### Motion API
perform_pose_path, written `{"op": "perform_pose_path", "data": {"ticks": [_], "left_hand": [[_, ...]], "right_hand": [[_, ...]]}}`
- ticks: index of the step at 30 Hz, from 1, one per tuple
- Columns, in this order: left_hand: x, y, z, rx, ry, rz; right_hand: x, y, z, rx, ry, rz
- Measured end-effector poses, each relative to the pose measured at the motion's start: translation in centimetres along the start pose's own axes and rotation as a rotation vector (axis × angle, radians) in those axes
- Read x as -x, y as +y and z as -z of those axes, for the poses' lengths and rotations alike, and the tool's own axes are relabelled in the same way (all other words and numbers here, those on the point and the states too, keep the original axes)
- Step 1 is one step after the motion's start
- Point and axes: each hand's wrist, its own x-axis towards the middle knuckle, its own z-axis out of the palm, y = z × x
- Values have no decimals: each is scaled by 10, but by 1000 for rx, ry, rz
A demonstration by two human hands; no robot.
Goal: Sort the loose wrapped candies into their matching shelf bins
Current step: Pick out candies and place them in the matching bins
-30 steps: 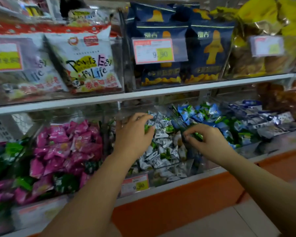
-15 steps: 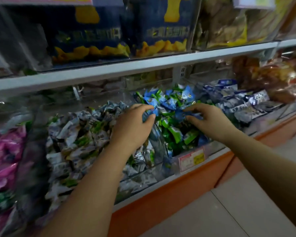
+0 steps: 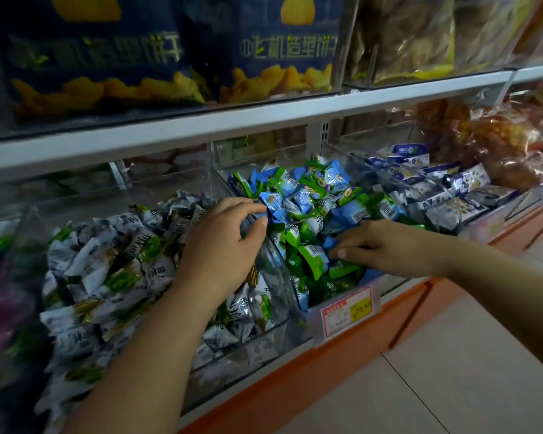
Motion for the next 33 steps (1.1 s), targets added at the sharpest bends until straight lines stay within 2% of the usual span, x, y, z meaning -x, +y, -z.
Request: {"op": "perform_pose_path", "data": {"ticks": [5,10,12,14,20,25,27,29,31,33], "left_hand": [[1,0,1,-4,4,-2],[1,1,0,4,2,4],[1,0,0,8,0,4],[1,-1,0,11,-2,-1],[1,-4,-2,15,5,-14],[0,-2,-2,35,10,0],[0,-2,-1,50,7,4],[0,-1,1,65,-6,12],[2,2,3,94,5,20],[5,7,5,149,69,13]], "right_hand": [[5,-8,11,-136,-93,-46],[-21,-6,23,-275,230,-87],[-38,-1,21,-252,291,-114],[-55,8,17,-203,270,-157],[-79,13,15,-271,129,-181],[-84,8,13,-258,192,-176],[-81,5,15,-205,268,-168],[-74,4,21,-218,440,-160],[-63,-2,29,-323,607,-147],[-50,-14,35,-454,666,-118]]}}
